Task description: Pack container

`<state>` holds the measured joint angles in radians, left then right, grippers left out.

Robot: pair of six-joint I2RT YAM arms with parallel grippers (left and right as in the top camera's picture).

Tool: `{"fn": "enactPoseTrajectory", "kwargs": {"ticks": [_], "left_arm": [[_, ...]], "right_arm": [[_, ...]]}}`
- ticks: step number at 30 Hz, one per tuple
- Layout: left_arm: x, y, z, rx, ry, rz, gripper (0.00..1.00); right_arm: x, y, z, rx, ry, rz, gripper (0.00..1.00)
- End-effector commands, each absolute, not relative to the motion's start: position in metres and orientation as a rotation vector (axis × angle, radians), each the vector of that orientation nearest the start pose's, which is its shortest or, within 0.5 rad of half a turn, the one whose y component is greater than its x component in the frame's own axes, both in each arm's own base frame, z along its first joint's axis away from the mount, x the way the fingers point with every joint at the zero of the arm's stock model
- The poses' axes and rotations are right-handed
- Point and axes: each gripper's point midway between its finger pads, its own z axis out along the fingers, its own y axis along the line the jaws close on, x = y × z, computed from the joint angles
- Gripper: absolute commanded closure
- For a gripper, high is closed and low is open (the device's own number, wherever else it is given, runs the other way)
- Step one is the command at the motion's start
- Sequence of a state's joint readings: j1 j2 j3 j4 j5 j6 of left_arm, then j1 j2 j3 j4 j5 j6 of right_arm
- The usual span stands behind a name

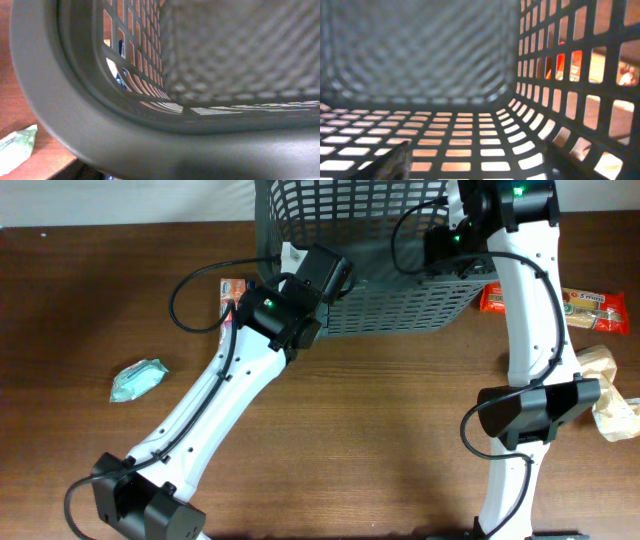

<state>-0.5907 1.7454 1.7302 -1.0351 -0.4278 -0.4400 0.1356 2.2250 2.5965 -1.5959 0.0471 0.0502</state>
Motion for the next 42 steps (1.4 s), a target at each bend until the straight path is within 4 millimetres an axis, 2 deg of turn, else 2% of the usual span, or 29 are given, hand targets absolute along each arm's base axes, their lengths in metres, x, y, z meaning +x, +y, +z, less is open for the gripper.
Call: {"fn": "enactPoseTrajectory", "kwargs": {"ticks": [1,5,9,14,15,19,21,23,25,28,31,33,36,42], "left_arm": [[0.399,-0.173,0.233,0.038,2.473,0.168,0.35],[0.399,-0.173,0.234,0.087,2.473,0.186,0.27],[0.397,-0.171,0.237,0.085,2.469,0.181,0.23],[0.388,-0.167,0.257,0.075,2.435,0.153,0.17],[0.384,-0.164,0.271,0.064,2.408,0.131,0.16],[0.371,-0.156,0.301,0.041,2.350,0.084,0.13],[0.365,-0.151,0.315,0.028,2.318,0.063,0.00],[0.358,-0.142,0.332,0.005,2.276,0.059,0.00],[0.351,-0.132,0.347,-0.022,2.232,0.066,0.01],[0.341,-0.115,0.369,-0.069,2.167,0.092,0.00],[0.331,-0.096,0.384,-0.117,2.116,0.148,0.01],[0.325,-0.083,0.389,-0.142,2.099,0.197,0.01],[0.317,-0.068,0.389,-0.161,2.103,0.264,0.01],[0.307,-0.053,0.377,-0.152,2.165,0.344,0.01]], "right_arm": [[0.471,0.066,0.236,-0.120,2.777,0.027,0.02],[0.474,0.074,0.238,-0.131,2.762,0.087,0.01],[0.472,0.089,0.242,-0.236,2.743,0.196,0.01],[0.470,0.100,0.254,-0.291,2.706,0.278,0.01],[0.468,0.106,0.264,-0.301,2.676,0.322,0.01],[0.466,0.110,0.299,-0.314,2.576,0.354,0.01],[0.461,0.108,0.323,-0.314,2.511,0.344,0.01],[0.454,0.102,0.352,-0.303,2.437,0.309,0.01],[0.443,0.090,0.382,-0.276,2.361,0.241,0.01],[0.422,0.063,0.424,-0.196,2.257,0.077,0.01],[0.401,0.031,0.455,-0.089,2.177,-0.075,0.01],[0.387,0.003,0.471,0.036,2.136,-0.157,0.01],[0.372,-0.036,0.479,0.175,2.113,-0.240,0.01],[0.365,-0.106,0.469,0.414,2.123,-0.305,0.01]]}}
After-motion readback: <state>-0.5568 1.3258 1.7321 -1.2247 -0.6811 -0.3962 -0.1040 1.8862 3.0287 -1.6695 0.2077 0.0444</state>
